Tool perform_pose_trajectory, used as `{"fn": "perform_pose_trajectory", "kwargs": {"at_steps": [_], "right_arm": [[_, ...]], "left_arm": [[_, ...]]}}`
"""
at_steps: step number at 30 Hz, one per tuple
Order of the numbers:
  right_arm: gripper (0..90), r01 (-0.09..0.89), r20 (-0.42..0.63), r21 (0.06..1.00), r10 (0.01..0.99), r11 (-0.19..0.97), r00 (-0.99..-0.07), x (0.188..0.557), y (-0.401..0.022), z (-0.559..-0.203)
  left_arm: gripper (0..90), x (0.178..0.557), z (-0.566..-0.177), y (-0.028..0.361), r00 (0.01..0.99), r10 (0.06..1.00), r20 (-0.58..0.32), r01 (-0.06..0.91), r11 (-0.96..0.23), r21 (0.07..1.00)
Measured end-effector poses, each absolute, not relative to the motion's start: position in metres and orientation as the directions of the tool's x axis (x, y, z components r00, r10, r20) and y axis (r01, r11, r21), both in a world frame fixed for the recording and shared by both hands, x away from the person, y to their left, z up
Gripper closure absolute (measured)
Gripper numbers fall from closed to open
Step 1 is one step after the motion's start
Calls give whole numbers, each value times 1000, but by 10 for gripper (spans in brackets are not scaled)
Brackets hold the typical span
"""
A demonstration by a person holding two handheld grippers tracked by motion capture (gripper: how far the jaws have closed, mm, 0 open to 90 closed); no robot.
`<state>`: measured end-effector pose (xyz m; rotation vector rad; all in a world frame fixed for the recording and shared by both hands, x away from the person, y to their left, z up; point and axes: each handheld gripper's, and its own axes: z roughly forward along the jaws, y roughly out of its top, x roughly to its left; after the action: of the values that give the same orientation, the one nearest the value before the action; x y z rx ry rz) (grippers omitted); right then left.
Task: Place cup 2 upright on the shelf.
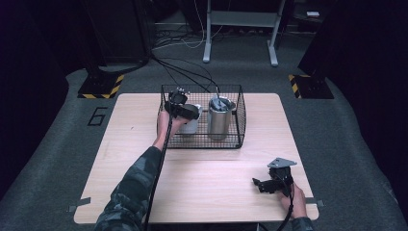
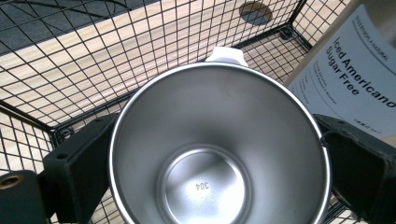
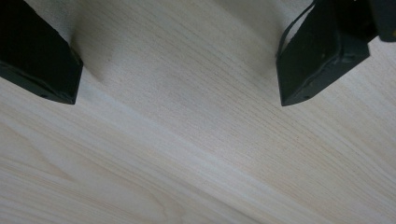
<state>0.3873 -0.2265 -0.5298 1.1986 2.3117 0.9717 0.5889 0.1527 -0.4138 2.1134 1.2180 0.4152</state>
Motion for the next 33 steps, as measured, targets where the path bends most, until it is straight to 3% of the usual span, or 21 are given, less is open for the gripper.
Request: {"fn": "perform_pose_trajectory", "kwargs": {"at_steps": [33], "right_arm": [[0, 570, -3, 716, 818, 404, -575, 387, -226, -530]], "left_arm": [[53, 585, -424, 152, 494, 868, -50, 687, -354, 634]]}}
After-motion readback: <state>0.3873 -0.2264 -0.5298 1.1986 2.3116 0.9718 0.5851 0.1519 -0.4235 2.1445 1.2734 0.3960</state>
